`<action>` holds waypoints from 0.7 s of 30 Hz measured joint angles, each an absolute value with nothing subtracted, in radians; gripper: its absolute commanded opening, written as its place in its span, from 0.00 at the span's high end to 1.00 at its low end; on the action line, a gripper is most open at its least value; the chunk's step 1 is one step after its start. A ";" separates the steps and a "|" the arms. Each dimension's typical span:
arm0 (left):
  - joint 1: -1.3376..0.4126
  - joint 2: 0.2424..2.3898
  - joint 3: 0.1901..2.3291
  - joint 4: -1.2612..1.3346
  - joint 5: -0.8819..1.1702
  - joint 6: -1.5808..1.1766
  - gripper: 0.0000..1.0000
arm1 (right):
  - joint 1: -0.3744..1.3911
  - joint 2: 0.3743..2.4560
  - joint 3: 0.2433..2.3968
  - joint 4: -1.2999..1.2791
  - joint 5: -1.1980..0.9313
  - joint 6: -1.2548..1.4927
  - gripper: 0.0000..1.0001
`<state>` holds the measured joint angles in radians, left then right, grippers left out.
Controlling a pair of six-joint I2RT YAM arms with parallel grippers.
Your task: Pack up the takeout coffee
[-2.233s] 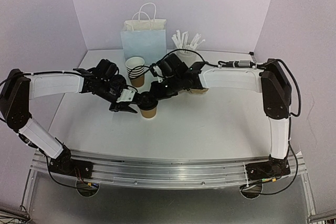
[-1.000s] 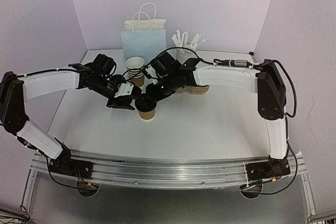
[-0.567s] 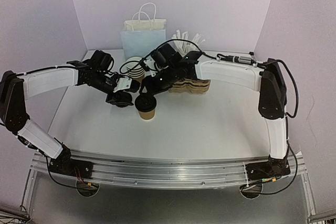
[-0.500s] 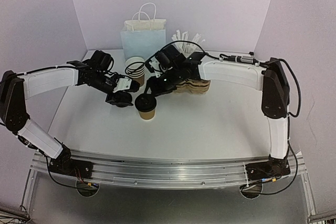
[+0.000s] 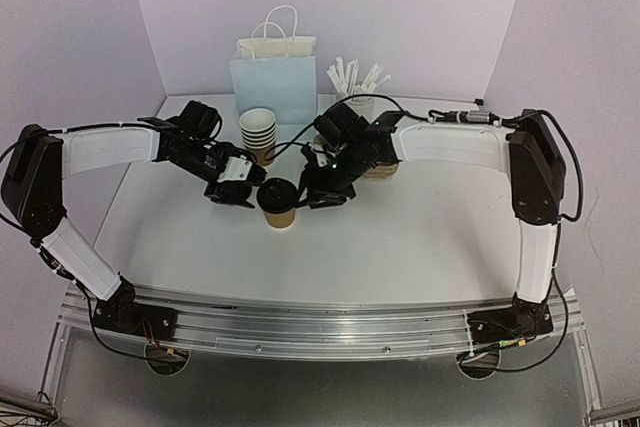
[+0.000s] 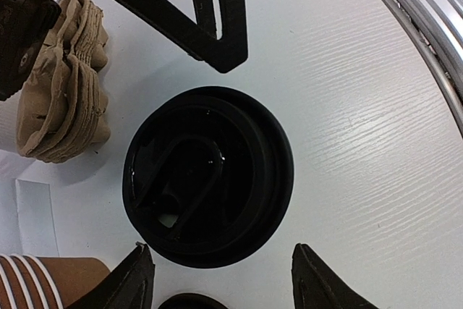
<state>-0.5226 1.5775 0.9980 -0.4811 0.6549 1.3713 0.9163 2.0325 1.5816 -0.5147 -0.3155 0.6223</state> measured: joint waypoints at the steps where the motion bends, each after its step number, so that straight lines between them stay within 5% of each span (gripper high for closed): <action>1: -0.524 1.581 0.999 -0.481 0.656 1.377 0.36 | 0.917 2.039 1.584 -0.512 -0.325 0.626 0.62; 21: -0.538 1.591 1.002 -0.447 0.660 1.381 0.44 | 0.899 2.110 1.627 -0.525 -0.417 0.629 0.59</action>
